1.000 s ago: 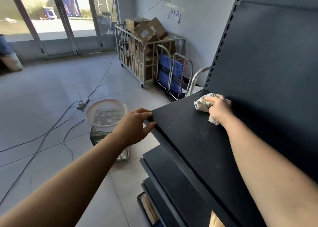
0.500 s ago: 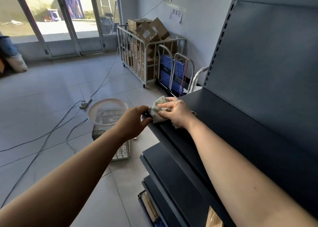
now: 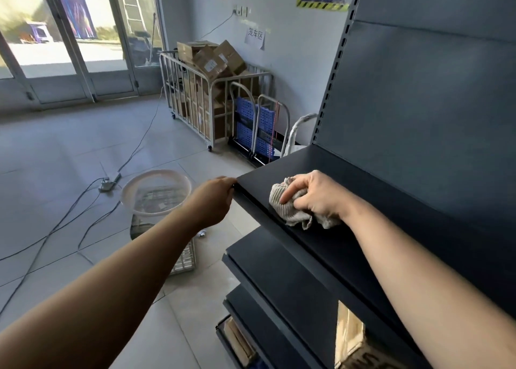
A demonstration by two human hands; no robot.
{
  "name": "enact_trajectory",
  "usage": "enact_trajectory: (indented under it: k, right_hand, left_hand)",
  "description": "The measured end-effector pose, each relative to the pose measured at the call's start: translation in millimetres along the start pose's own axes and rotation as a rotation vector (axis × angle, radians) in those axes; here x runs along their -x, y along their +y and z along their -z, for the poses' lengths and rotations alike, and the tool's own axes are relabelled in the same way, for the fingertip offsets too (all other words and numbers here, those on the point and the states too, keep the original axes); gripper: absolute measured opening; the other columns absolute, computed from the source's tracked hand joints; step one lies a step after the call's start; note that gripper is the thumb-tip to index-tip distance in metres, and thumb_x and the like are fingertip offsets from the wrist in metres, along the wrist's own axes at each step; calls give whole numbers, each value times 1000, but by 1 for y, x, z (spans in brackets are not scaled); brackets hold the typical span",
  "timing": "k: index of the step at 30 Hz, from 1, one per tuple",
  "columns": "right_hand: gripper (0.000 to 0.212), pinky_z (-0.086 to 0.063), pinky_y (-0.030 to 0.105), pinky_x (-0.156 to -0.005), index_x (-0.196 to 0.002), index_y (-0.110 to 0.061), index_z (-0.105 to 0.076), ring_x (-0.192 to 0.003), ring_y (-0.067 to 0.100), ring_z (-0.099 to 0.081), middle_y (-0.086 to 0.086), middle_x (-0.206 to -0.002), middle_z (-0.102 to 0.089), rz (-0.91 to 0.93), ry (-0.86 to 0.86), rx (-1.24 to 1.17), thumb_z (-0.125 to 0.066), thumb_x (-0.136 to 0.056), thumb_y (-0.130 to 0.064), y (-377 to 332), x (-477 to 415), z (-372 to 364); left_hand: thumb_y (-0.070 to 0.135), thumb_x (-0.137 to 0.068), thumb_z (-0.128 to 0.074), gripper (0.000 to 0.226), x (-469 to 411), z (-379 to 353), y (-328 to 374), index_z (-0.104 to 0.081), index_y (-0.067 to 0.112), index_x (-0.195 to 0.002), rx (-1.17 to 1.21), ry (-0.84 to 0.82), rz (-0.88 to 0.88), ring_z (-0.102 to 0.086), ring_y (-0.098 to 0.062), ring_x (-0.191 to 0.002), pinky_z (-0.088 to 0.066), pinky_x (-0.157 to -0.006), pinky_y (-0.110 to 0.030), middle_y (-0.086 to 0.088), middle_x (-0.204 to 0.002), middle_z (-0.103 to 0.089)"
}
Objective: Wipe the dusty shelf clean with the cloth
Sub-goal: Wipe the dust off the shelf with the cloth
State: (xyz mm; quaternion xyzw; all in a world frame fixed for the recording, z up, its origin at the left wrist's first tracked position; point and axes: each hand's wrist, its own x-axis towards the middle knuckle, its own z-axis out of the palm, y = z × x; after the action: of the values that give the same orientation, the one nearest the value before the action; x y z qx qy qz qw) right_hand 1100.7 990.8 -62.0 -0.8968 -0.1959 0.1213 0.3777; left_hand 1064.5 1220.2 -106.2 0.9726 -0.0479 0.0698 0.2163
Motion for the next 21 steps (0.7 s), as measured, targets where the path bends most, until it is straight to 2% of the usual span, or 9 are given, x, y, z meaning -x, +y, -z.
enact_trajectory:
  k: [2, 4, 6, 7, 9, 12, 16, 17, 21]
  right_hand:
    - [39, -41, 18, -79, -83, -19, -76, -93, 16, -59, 5, -114, -61, -25, 189, 34, -53, -71, 11, 1, -16, -4]
    - [39, -32, 12, -92, -96, -23, -74, -115, 16, -50, 4, -131, -44, -69, 280, 110, -54, -76, 5, 1, -35, -17]
    - [36, -29, 25, -108, -108, -32, -69, -128, 21, -39, 0, -141, -37, -126, 268, 204, -53, -84, -10, 1, -50, -34]
    - [35, -29, 32, -111, -111, -36, -67, -130, 23, -37, -2, -144, -36, -159, 271, 251, -51, -86, -17, -1, -54, -42]
    - [36, -30, 35, -111, -115, -38, -65, -130, 25, -37, -2, -146, -36, -202, 318, 279, -48, -88, -21, -6, -54, -51]
    - [37, -32, 33, -108, -115, -37, -65, -128, 26, -39, 1, -145, -36, -259, 411, 251, -47, -90, -17, -8, -38, -59]
    - [37, -34, 33, -106, -114, -36, -65, -125, 25, -43, -3, -144, -38, -412, 602, 254, -48, -89, -15, -2, 7, -64]
    - [38, -34, 34, -106, -114, -36, -65, -123, 25, -44, -3, -143, -39, -463, 665, 258, -48, -88, -14, 1, 22, -65]
    - [39, -35, 40, -106, -114, -32, -66, -120, 29, -47, 0, -144, -39, -644, 869, 297, -48, -87, -12, 11, 90, -68]
  left_hand:
    - [14, -96, -39, 33, -1, 3, -1, -55, 13, -125, -11, -13, -43, -56, -29, -113, -45, -98, -38, -10, -126, -59]
    - [17, -96, -39, 30, -4, 5, -6, -57, 13, -121, -19, -23, -84, -56, -26, -113, -45, -99, -37, -7, -127, -56]
    - [19, -97, -38, 28, -9, 7, -9, -60, 13, -113, -35, -31, -121, -58, -24, -110, -47, -94, -35, -6, -124, -57]
    - [19, -97, -37, 28, -11, 8, -10, -61, 12, -109, -45, -35, -141, -58, -24, -108, -48, -91, -35, -5, -123, -58]
    - [18, -97, -36, 29, -13, 9, -11, -61, 12, -110, -64, -44, -193, -58, -25, -110, -47, -90, -35, -4, -126, -58]
    - [17, -97, -36, 31, -15, 9, -10, -61, 13, -115, -79, -66, -290, -53, -23, -119, -46, -96, -35, 0, -133, -56]
    - [19, -95, -37, 22, -18, 5, -7, -56, 13, -84, -94, -95, -397, -59, -26, -102, -52, -82, -38, -2, -108, -61]
    - [20, -94, -38, 22, -18, 3, -6, -55, 14, -82, -91, -97, -396, -59, -27, -100, -52, -79, -39, -2, -105, -61]
    - [16, -90, -41, 22, -20, -1, -2, -62, 10, -92, -133, -90, -364, -58, -30, -103, -51, -80, -40, -7, -109, -62]
